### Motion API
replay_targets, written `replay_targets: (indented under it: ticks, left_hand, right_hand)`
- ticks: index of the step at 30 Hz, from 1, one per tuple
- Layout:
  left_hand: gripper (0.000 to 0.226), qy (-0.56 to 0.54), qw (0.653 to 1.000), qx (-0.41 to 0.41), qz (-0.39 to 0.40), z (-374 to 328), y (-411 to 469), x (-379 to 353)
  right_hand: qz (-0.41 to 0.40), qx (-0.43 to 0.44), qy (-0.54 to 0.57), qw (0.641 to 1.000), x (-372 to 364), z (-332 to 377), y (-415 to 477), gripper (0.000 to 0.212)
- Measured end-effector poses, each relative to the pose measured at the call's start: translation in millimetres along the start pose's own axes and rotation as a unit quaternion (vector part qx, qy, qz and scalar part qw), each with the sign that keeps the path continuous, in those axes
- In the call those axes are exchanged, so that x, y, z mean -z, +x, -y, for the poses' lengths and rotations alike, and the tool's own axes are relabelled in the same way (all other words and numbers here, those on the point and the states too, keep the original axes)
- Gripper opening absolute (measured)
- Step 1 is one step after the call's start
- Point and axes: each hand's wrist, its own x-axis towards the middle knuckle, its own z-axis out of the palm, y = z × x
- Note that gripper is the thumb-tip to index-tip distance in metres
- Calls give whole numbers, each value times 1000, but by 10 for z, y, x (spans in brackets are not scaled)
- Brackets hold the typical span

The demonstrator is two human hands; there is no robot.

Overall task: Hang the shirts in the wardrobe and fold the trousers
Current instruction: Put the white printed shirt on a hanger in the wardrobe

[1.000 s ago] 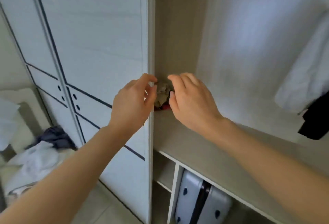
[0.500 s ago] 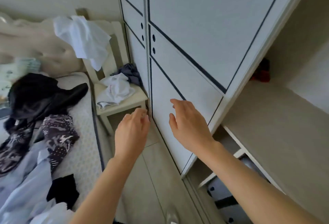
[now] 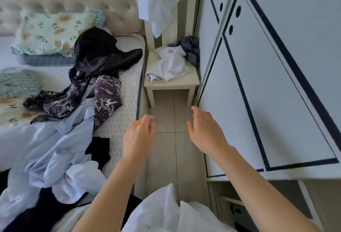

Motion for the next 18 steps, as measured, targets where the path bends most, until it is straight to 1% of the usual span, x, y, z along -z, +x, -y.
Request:
replay_targets:
  ticks: [4,6,10,13,18]
  left_hand:
    - [21,12,999,26,24,185,432,-139]
    - [23,16,999,26,35,268,738,-191]
    - [26,36,998,10,53,414,1511,-175]
    - [26,51,997,-18,60,493,2099,-100]
    - [26,78,992,-59,85,545,3062,-74]
  right_hand:
    - [25,-11,-12,1000,-98,-26,491,52]
    - [31,-14,-24,999,-145,-35,792,50]
    - [42,-16,-45,998,-183,39,1488,47]
    - [43,-26,-60,997,-154,115,2004,43]
    - [43,-12,-96,994,-77,157,2852,34]
